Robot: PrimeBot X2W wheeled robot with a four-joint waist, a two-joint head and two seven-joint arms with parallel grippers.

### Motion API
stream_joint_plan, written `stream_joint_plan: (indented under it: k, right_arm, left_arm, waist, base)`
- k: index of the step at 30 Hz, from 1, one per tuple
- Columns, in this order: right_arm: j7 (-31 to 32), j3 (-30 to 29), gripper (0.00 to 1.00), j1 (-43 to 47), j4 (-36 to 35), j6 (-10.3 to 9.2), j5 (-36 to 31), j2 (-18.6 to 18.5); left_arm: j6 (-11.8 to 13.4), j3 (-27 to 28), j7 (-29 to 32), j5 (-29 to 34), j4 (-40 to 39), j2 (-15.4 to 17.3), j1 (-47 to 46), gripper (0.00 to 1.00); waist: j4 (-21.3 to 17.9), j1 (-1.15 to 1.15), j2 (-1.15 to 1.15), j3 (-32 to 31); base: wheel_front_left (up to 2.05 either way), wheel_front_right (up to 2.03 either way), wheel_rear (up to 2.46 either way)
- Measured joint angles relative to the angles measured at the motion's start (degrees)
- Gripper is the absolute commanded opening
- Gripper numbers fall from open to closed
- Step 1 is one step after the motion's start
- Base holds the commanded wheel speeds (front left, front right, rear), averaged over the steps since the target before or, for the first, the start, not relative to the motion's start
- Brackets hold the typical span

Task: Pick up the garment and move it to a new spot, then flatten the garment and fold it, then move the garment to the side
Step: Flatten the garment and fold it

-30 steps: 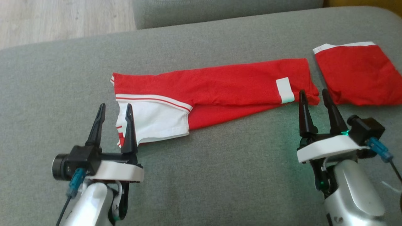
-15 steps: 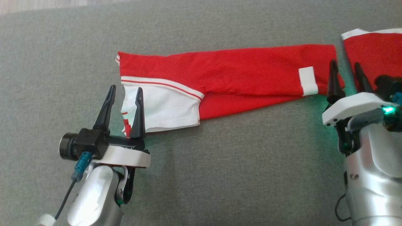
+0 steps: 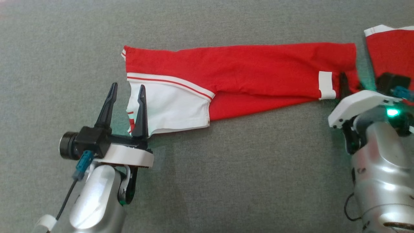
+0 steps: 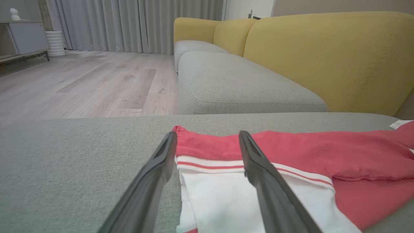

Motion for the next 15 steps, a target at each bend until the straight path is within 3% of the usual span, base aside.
stream_joint_plan:
  k: [7, 15]
  right_arm:
    - [-1.55, 1.62, 0.00, -0.49, 0.38, 0.00, -0.41, -1.85]
    - [0.08, 2.74, 0.00, -0.42, -6.51, 0.00, 2.49, -10.79]
  left_arm:
    - [-0.51, 1.51, 0.00, 0.85, 0.30, -0.32, 0.02, 1.00]
    - [-1.31, 3.15, 0.00, 1.38, 0.36, -1.34, 0.74, 1.00]
  waist:
    - [-1.38, -0.01, 0.00, -1.55]
    - [-3.18, -0.01, 0.00, -4.91]
  base:
    - [0.00, 0.00, 0.00]
    - [0.00, 0.00, 0.00]
